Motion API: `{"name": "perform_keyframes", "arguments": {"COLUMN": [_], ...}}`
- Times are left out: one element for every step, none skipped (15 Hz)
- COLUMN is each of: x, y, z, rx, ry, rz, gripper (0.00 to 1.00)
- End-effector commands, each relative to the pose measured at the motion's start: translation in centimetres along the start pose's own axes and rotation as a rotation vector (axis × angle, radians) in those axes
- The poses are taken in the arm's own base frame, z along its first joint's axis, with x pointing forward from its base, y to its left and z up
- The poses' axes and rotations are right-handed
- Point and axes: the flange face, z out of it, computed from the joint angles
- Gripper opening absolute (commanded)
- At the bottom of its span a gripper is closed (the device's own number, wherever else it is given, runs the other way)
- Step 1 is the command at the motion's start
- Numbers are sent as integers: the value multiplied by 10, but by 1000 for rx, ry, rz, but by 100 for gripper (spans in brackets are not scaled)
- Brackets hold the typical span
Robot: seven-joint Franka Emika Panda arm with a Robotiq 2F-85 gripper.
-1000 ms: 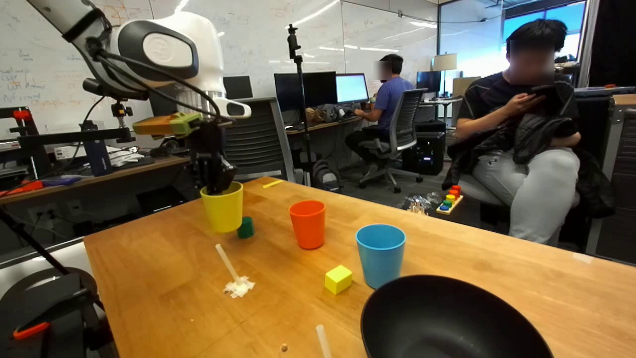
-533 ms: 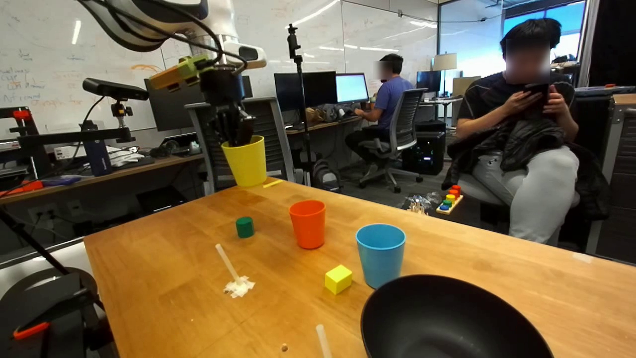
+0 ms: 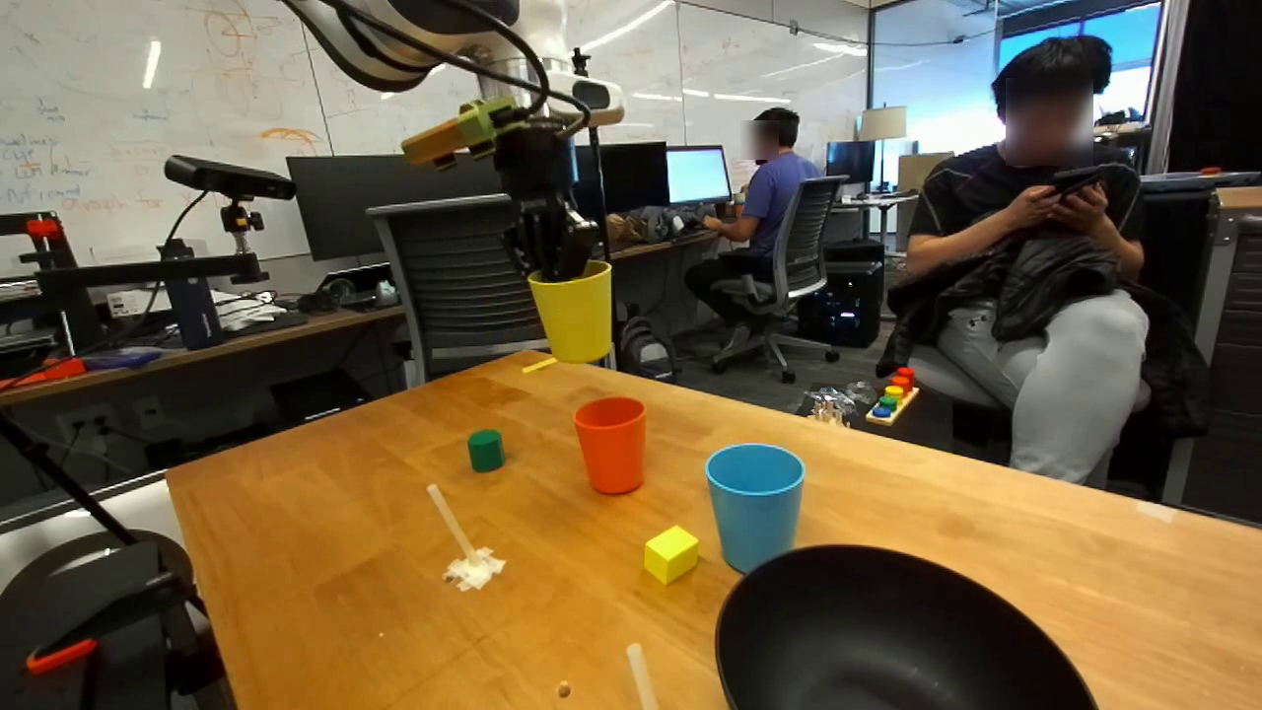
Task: Stack the cups
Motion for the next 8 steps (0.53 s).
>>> {"name": "perform_keyframes", "arguments": {"x": [36, 43, 48, 54, 58, 63, 66, 69], "y": [5, 3, 2, 0, -2, -4, -6, -7], "z": [18, 26, 34, 42, 49, 57, 60, 65], "rx": [12, 17, 22, 26, 28, 29, 31, 34], "ry": [-32, -42, -51, -62, -70, -80, -87, -94], "rz": [42, 41, 37, 35, 34, 34, 32, 32], "gripper": [1, 1, 1, 1, 1, 1, 1, 1]}}
